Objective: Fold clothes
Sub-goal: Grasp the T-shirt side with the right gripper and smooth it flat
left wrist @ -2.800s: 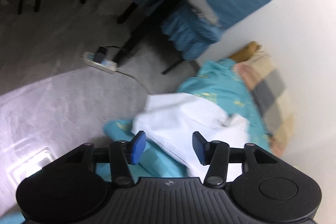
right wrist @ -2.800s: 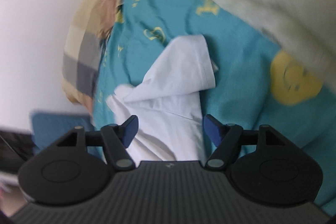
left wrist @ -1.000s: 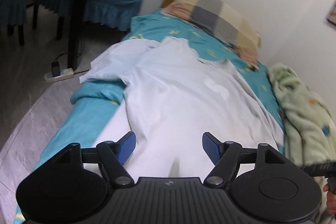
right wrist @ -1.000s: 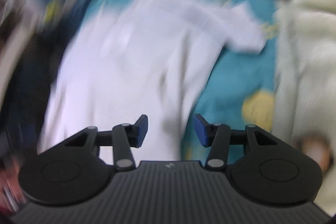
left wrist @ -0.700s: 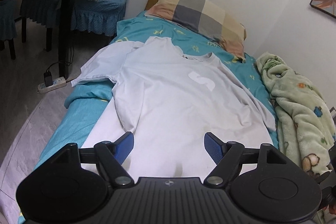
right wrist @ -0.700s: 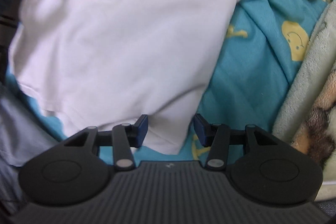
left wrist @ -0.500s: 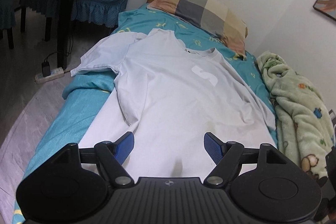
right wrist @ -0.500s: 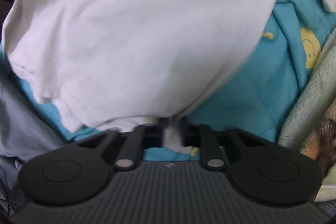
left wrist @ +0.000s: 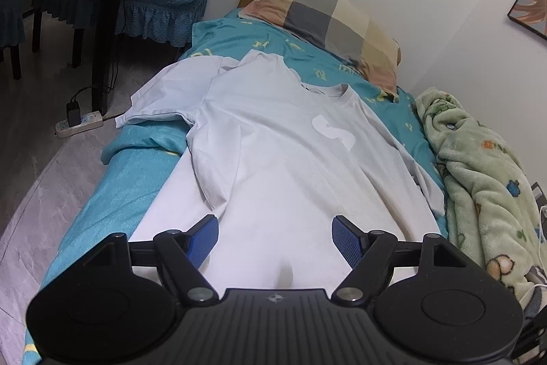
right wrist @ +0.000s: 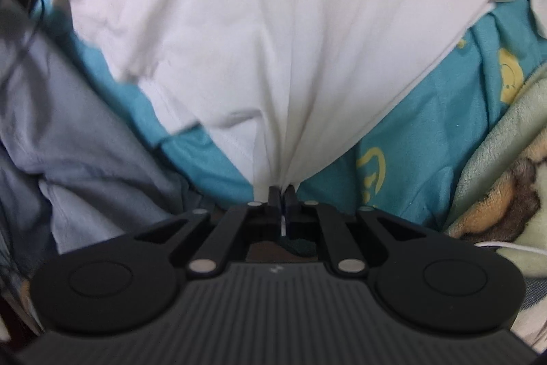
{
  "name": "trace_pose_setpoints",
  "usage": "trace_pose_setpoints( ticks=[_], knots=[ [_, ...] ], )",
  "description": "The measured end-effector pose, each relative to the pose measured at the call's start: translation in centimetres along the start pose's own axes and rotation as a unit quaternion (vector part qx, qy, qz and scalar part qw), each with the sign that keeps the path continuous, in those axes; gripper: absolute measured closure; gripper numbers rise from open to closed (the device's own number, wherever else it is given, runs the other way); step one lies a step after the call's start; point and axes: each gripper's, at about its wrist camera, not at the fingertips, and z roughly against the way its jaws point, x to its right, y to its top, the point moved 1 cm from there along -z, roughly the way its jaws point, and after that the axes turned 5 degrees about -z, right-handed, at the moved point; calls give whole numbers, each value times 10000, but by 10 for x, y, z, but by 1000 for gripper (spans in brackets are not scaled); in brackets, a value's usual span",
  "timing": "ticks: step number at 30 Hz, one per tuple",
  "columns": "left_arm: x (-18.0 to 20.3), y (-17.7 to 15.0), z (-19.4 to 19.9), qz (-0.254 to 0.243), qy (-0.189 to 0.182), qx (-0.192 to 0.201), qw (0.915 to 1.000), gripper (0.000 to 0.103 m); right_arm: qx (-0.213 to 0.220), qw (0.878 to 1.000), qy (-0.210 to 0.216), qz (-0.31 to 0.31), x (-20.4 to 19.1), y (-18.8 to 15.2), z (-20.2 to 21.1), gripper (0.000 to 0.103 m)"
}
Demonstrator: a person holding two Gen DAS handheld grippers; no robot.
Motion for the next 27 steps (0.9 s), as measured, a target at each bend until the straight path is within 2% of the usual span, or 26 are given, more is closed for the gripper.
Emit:
trace_pose_setpoints(
  ticks=[6, 8, 9, 10, 13, 15, 16, 19, 24, 26, 27],
  knots=[
    [9, 1, -1, -231, 118, 24, 9997, 27, 977, 9922, 456, -620, 38, -4, 43, 93],
    [12, 1, -3, -342, 154, 47, 9993, 27, 1452, 9858, 403, -741, 57, 6, 60, 75],
    [14, 2, -4, -382, 171, 56, 9991, 27, 1728, 9809, 297, -838, 70, 13, 65, 61],
    [15, 2, -5, -421, 188, 66, 9989, 26, 2002, 9751, 190, -933, 82, 21, 69, 56],
    [15, 2, -9, -433, 212, 61, 9988, 26, 2686, 9562, -353, -1108, 120, 53, 74, 56],
    [14, 2, -13, -460, 230, 54, 9987, 26, 2921, 9466, -846, -1072, 144, 82, 61, 56],
    [14, 2, -16, -485, 261, 52, 9985, 26, 2966, 9431, -1076, -1049, 156, 98, 52, 56],
    [11, 3, -28, -537, 343, 30, 9980, 25, 2747, 9414, -1638, -1072, 198, 143, 12, 56],
    [6, 6, -57, -610, 419, -27, 9973, 25, 2046, 9475, -2283, -911, 247, 195, -56, 58],
    [7, 8, -70, -718, 401, -37, 9966, 26, 1819, 9483, -2433, -922, 261, 205, -72, 65],
    [11, 8, -74, -854, 408, 17, 9955, 26, 1755, 9486, -2448, -970, 268, 208, -76, 80]
  ],
)
